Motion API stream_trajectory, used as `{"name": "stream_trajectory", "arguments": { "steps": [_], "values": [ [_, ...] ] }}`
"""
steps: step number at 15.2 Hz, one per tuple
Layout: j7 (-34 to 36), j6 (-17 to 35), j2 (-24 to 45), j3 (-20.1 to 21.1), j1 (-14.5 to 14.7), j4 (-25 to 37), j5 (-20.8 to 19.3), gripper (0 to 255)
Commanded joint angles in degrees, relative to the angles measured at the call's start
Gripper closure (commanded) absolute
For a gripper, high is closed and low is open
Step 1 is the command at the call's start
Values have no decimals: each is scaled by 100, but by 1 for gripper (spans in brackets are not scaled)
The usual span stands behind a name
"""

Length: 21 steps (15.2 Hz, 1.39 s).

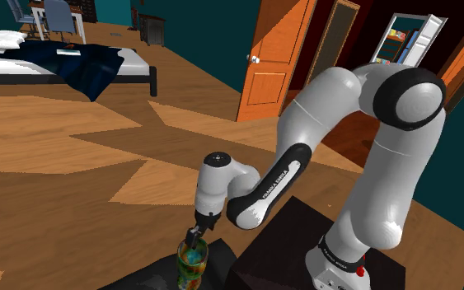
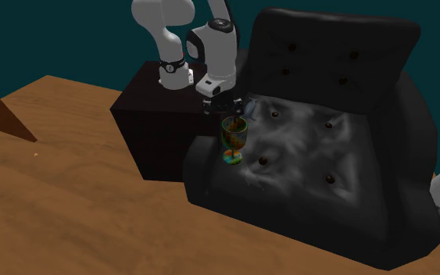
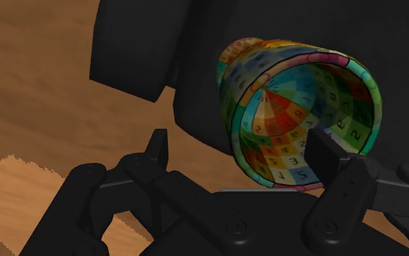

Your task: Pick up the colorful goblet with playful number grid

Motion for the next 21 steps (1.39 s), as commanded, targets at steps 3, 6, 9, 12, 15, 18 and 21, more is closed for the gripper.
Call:
{"name": "stream_trajectory", "arguments": {
  "steps": [3, 6, 9, 12, 15, 18, 21],
  "values": [
    [340, 296, 409, -232, 172, 78, -440, 0],
    [581, 543, 734, -476, 347, 139, -771, 0],
    [587, 547, 742, -486, 360, 144, -774, 255],
    [592, 546, 743, -486, 364, 145, -775, 255],
    [592, 545, 743, -485, 364, 146, -775, 255],
    [578, 543, 733, -480, 352, 139, -767, 255],
    [382, 336, 462, -265, 193, 87, -499, 255]
  ]
}}
